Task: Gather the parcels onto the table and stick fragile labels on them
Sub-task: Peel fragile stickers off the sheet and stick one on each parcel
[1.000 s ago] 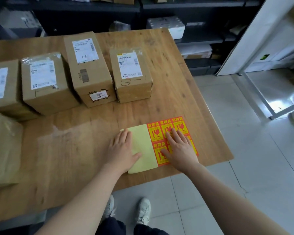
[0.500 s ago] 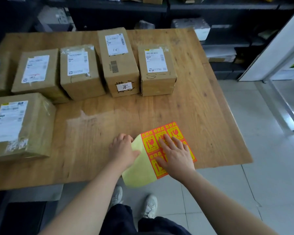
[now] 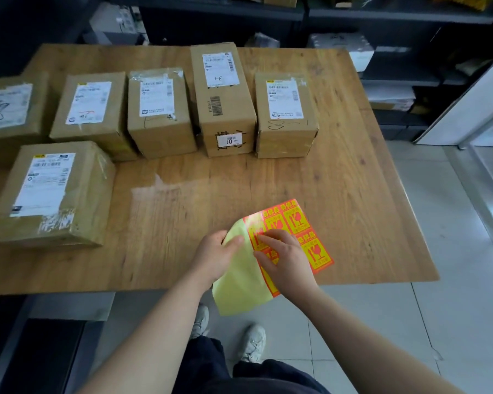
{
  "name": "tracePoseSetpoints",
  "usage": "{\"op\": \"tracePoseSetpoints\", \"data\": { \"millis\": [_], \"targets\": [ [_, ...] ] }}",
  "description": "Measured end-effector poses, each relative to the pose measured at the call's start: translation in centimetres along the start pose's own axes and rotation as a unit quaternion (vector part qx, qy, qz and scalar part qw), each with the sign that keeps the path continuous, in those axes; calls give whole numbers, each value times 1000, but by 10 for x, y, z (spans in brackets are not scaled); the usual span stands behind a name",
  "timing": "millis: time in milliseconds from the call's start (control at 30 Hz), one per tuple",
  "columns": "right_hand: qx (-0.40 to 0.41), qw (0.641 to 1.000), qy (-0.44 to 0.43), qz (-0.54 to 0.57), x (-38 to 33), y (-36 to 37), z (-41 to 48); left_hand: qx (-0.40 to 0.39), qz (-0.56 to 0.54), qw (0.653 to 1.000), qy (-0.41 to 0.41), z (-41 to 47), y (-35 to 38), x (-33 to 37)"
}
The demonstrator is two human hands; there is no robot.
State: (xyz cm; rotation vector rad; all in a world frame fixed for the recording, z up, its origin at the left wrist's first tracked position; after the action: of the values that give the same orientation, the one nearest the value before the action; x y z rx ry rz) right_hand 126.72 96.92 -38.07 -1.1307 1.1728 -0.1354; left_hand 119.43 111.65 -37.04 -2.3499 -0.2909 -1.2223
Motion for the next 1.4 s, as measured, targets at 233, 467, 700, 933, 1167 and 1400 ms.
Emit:
{"op": "tracePoseSetpoints", "data": {
  "millis": [233, 467, 700, 933, 1167, 1400],
  "targets": [
    [12, 996, 42, 84, -11, -7, 6, -30, -131, 991, -12, -9, 4, 7],
    [24, 975, 96, 198, -14, -13, 8, -64, -212, 974, -35, -9, 9, 10],
    [32, 954, 145, 261, -14, -22, 12, -68, -190, 979, -25, -7, 13, 14],
    [18, 950, 145, 277, -13, -23, 14, -53, -141, 989, -1, -6, 12, 19],
    [12, 951, 164, 263, -10, -22, 16, -46, -70, 996, 33, -4, 11, 19],
    [7, 965, 152, 214, -12, -24, 20, -10, -31, 999, 44, -1, 11, 20]
  ]
}}
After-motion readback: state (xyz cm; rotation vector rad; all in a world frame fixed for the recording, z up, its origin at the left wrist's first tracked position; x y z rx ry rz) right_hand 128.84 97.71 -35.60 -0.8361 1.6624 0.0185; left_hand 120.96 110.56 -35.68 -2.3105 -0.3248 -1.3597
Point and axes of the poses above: each hand's wrist, its own z-axis towards the middle knuckle, its own y-axis out of the palm, x = y × z, the point moved 1 cm from there along z, towards the middle knuckle, and after that the axes turned 1 degree about -x, right-handed, at the moved point
